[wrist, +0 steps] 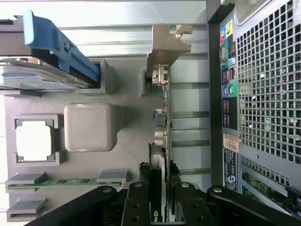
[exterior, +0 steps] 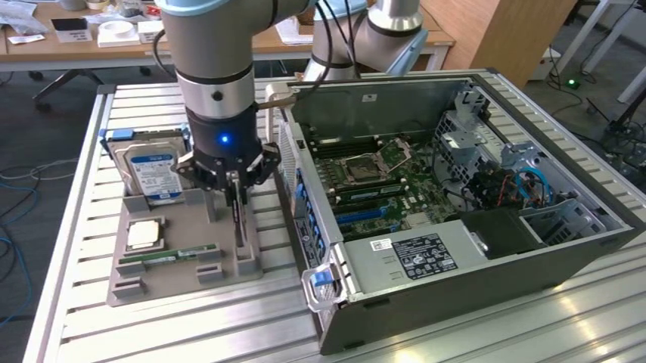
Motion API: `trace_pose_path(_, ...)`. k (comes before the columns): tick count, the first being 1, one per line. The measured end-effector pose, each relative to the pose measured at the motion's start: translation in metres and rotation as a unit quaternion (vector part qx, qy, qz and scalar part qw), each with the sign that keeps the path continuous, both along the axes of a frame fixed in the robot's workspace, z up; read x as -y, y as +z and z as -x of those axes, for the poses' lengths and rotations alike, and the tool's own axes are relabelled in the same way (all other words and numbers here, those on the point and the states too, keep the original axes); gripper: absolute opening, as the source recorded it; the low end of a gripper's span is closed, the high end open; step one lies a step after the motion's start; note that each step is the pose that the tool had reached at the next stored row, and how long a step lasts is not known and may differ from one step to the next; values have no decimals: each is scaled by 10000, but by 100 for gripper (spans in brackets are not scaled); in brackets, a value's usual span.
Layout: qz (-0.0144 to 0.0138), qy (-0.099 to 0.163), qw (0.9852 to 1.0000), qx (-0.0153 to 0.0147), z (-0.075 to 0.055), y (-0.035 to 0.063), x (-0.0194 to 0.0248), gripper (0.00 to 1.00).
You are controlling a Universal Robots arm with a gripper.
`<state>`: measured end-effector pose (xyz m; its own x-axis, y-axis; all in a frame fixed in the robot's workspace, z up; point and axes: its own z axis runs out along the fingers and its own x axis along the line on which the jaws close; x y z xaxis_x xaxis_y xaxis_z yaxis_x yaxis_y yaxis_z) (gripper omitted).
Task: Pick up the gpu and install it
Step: 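Pick up the gpu and move the gpu toward the slot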
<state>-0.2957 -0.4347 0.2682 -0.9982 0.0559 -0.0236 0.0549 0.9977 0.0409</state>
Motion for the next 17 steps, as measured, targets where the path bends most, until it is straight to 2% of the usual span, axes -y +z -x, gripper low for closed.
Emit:
trace_pose_path(8,0,0,10000,0,0,195,0,26)
trace_pose_path(17,0,0,10000,0,0,322,0,26)
